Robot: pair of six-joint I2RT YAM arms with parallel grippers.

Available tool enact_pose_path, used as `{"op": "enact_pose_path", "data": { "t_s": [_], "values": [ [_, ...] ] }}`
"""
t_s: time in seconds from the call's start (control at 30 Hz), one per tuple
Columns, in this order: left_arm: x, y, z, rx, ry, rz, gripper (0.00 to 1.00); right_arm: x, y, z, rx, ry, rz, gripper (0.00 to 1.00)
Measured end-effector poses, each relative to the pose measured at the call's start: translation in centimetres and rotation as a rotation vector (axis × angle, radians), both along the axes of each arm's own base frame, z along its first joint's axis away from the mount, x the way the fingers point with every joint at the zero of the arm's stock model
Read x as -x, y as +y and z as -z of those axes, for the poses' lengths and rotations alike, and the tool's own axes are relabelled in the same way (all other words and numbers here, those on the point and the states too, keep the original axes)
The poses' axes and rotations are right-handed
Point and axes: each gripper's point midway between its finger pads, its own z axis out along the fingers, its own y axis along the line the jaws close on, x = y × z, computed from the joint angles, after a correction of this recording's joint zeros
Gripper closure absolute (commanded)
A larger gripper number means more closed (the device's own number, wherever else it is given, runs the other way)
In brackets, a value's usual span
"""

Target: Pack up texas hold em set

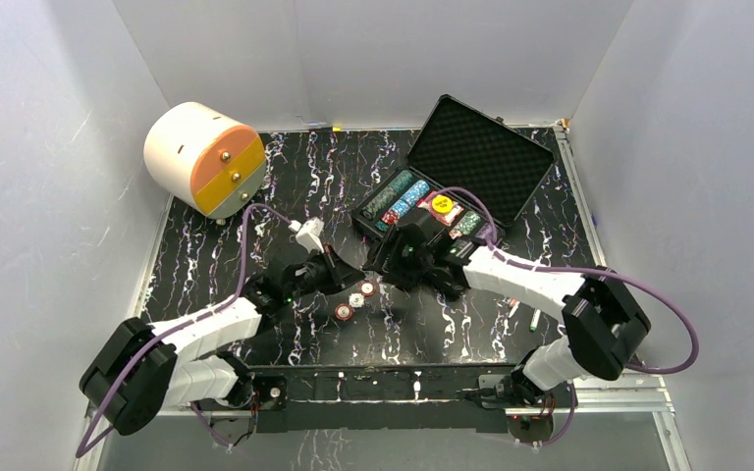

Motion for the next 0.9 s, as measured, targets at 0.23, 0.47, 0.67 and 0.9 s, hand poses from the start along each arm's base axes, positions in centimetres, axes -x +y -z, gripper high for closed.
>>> {"op": "enact_pose_path", "data": {
  "t_s": [0.23,0.47,0.67,0.9],
  "values": [
    [-1.7,0.7,-3.4,-0.006,-0.108,0.077,1.0,-3.6,-3.0,-4.6,-0.005,-0.301,-0.342,0.32],
    [-1.2,-0.2,-10.5,0.136,-0.234,0.307,1.0,-1.9,-2.0,-11.8,-0.111,-0.648,-0.715,0.35],
    [0.9,-1.3,-14.4,0.246,-0.306,0.462,1.0,-0.2,-1.3,-13.2,-0.189,-0.705,-0.843,0.7],
    [1.3,-1.2,-14.4,0.259,-0.292,0.491,1.0,1.0,-0.8,-14.0,-0.263,-0.701,-0.917,1.0]
  ]
}}
